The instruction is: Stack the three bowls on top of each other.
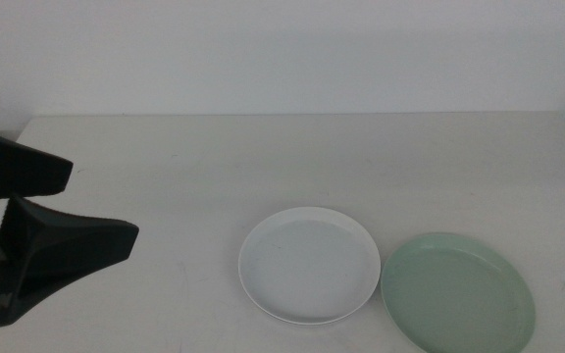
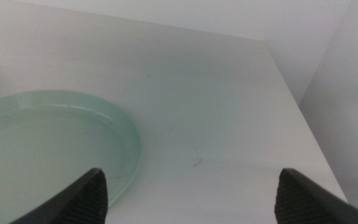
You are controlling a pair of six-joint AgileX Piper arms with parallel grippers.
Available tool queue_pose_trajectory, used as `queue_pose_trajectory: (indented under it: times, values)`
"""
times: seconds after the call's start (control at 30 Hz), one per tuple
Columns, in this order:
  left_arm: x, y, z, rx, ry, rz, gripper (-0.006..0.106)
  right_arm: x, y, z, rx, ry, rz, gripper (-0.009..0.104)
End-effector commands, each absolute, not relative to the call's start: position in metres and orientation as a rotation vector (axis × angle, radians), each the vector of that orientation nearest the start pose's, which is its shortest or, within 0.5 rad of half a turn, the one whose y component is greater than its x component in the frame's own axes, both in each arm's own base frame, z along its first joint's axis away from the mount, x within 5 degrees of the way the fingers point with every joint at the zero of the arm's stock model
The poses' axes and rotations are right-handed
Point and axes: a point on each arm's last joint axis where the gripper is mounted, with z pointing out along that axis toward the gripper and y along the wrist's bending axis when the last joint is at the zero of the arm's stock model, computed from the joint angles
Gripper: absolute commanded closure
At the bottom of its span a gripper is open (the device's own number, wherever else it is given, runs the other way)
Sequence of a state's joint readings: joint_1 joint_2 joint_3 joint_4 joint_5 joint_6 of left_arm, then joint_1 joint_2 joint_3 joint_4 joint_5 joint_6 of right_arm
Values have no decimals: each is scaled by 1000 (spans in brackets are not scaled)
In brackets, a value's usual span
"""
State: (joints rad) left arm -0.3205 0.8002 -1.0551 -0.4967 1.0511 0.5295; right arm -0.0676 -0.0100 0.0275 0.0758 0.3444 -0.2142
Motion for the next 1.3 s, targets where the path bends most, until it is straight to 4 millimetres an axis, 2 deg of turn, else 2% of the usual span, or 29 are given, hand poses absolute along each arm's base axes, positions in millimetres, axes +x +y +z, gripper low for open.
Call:
queue_pose_trajectory:
  times: [0.0,0.1,0.23,0.4,0.6,0.67,0.83,1.1,1.27]
  values:
    - [107,-76,419,810,1960,-529,-5,53,-2,187,-90,1748,-157,1]
    - [107,-76,419,810,1960,-529,-5,50,-2,205,-101,1792,-156,1]
    - [107,-76,419,810,1960,-529,-5,50,-2,243,-119,1809,-170,1]
    - [107,-76,419,810,1960,-529,-5,53,-2,289,-135,1918,-158,1]
    - [107,-76,419,810,1960,-529,-5,72,1,329,-118,2106,-52,1]
    - [107,-76,419,810,1960,-529,-5,80,5,338,-51,2197,56,1]
    - [107,-76,419,810,1960,-529,-5,94,12,346,120,2361,260,1]
    - [107,-76,419,810,1960,-529,-5,111,9,337,187,2450,274,1]
    - [107,-76,419,810,1960,-529,-5,130,7,320,203,2622,265,1]
